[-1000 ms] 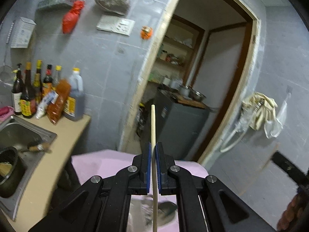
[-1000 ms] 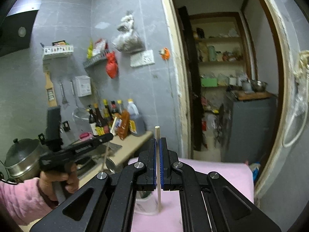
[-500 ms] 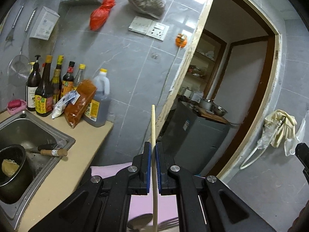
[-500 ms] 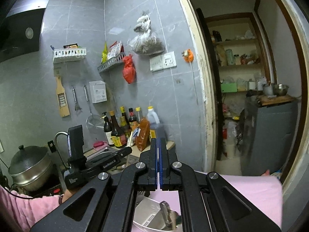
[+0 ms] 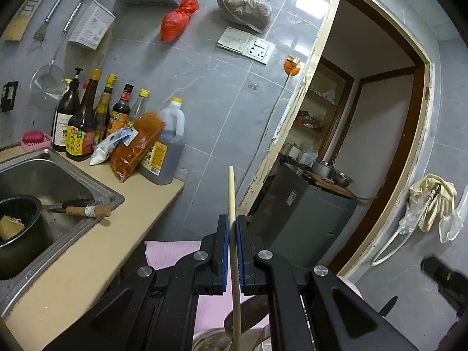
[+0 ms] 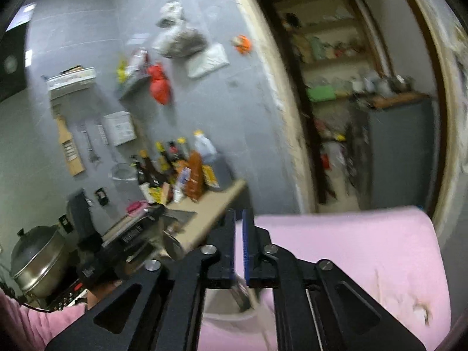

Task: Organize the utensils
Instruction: 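Lower the right gripper's chopstick into the caddy while the left gripper lowers its chopstick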

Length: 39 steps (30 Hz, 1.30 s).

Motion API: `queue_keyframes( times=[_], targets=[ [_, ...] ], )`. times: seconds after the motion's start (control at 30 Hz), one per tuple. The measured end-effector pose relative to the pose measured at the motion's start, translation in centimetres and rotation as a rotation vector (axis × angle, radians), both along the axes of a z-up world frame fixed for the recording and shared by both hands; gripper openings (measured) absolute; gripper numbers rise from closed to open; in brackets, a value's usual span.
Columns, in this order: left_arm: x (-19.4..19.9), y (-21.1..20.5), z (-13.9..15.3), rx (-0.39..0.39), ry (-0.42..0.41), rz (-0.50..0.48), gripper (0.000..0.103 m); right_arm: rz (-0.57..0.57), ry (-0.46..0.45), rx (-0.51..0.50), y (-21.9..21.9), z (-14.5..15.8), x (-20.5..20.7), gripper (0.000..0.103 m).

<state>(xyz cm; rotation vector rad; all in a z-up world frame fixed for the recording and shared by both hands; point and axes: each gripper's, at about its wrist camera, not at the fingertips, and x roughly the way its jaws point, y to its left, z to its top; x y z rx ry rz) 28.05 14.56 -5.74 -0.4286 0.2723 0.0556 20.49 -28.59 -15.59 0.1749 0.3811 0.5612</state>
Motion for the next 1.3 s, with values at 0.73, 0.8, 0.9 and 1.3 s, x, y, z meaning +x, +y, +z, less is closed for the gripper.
queue_keyframes(
  times=[0.73,0.8,0.9,1.3],
  targets=[
    [1.3,-0.1,0.6,0.014,0.025,0.022,0.005,0.154,0.323,-0.172,-0.5,-9.3,2.8,0.039],
    [1.6,0.1,0.2,-0.008,0.03,0.013,0.005,0.174,0.327,-0.192,0.6,-9.1,3.6,0.031],
    [1.7,0.2,0.0,-0.02,0.033,0.008,0.005,0.188,0.327,-0.223,1.7,-9.0,3.9,0.006],
    [0.7,1.2,2.2,-0.015,-0.025,0.003,0.005,0.248,0.113,-0.171,0.9,0.3,-1.6,0.004]
  ],
)
